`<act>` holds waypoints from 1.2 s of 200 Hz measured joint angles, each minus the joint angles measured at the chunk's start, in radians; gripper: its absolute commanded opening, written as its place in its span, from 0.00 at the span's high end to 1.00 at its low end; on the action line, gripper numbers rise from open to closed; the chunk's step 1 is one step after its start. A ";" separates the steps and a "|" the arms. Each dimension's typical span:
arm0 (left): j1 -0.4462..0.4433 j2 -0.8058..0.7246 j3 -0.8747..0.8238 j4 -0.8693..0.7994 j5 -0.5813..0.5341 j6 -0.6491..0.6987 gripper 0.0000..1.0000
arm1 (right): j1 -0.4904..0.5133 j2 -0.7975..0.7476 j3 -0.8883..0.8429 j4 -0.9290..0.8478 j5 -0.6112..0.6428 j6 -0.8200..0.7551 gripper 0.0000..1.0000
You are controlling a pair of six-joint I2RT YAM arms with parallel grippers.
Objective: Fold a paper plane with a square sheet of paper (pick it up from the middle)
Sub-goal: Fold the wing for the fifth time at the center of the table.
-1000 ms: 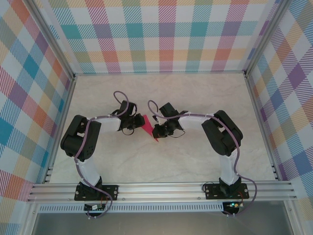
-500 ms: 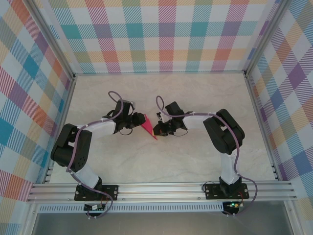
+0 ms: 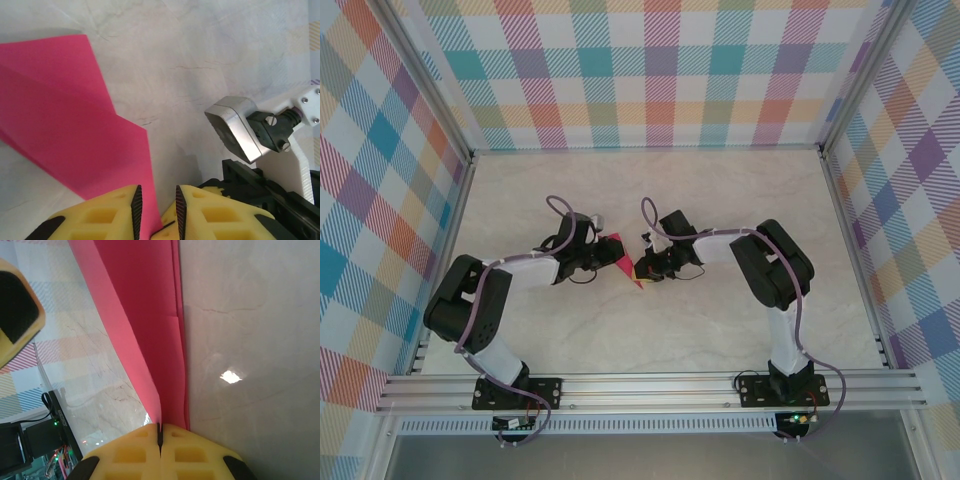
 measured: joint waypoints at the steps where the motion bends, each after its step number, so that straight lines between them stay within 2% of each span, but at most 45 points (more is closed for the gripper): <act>1: -0.001 0.002 0.000 0.001 0.000 -0.001 0.76 | 0.000 0.000 0.000 0.000 0.000 0.000 1.00; 59: -0.018 0.063 -0.002 0.013 -0.005 -0.004 0.81 | 0.000 0.007 0.012 -0.014 -0.004 0.000 1.00; 157: -0.020 0.111 0.009 0.007 -0.032 0.005 0.84 | -0.003 0.020 0.031 -0.039 -0.019 0.000 1.00; 205: -0.022 0.130 0.060 -0.072 -0.050 0.026 0.86 | -0.003 0.020 0.031 -0.040 -0.019 0.000 1.00; 240: -0.034 0.145 0.115 -0.161 -0.083 0.046 0.86 | -0.003 0.020 0.036 -0.048 -0.018 -0.001 0.93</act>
